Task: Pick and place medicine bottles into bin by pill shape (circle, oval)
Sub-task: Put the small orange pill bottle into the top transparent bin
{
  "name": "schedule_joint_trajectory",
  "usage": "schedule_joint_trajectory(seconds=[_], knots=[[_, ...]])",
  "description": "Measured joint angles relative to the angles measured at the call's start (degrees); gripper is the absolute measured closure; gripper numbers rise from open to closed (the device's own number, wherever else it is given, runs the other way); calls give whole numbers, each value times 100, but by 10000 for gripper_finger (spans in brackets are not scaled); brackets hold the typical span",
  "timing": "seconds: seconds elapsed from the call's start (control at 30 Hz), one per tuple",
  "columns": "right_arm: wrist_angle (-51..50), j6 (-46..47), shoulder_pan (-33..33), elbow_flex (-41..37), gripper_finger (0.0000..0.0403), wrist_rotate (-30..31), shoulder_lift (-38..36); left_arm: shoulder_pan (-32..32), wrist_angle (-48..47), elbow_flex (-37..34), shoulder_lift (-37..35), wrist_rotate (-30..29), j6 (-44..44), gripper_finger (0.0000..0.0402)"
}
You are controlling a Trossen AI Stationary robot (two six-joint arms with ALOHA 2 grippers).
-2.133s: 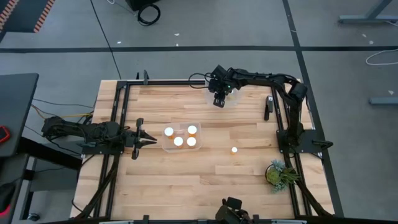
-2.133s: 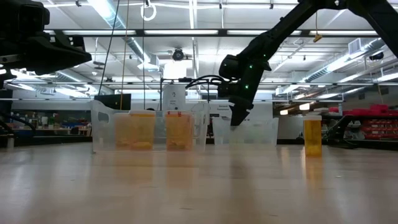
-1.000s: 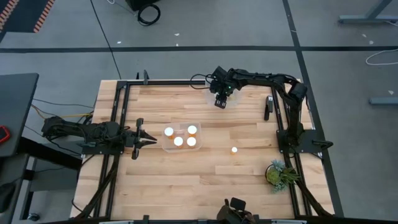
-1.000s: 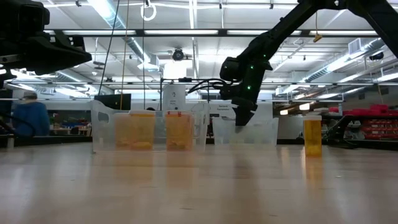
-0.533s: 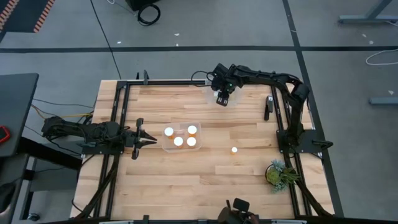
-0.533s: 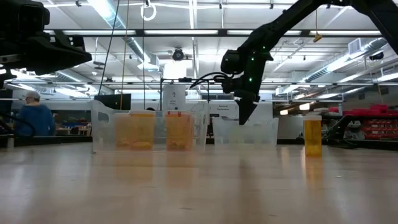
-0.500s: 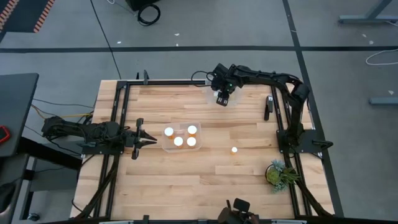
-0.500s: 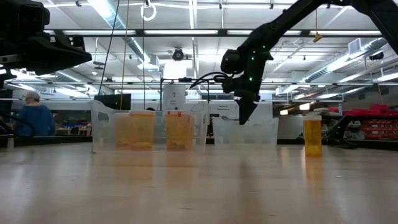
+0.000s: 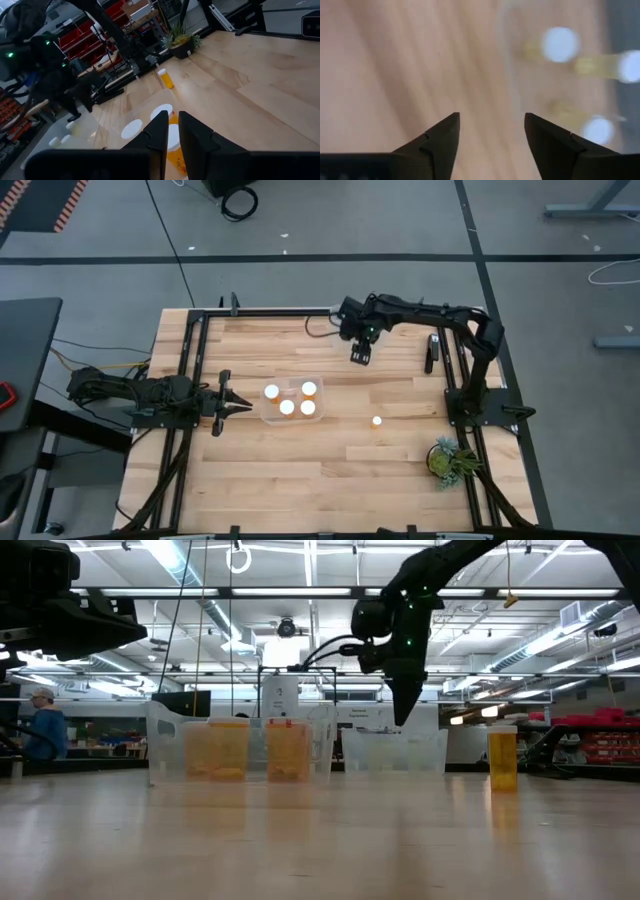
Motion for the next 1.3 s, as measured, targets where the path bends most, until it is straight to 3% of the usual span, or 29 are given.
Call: schedule_joint_trajectory(seconds=[0.17, 0.67, 1.3], knots=[[-213, 522, 616, -3, 160, -7, 0, 0, 1, 0, -1, -1, 0, 344], [-842, 2336, 2480, -15, 171, -166, 0, 0, 3, 0, -1, -1, 0, 346], [-842, 3823, 3438, -15, 171, -308, 0, 0, 3, 0, -1, -1, 0, 349]])
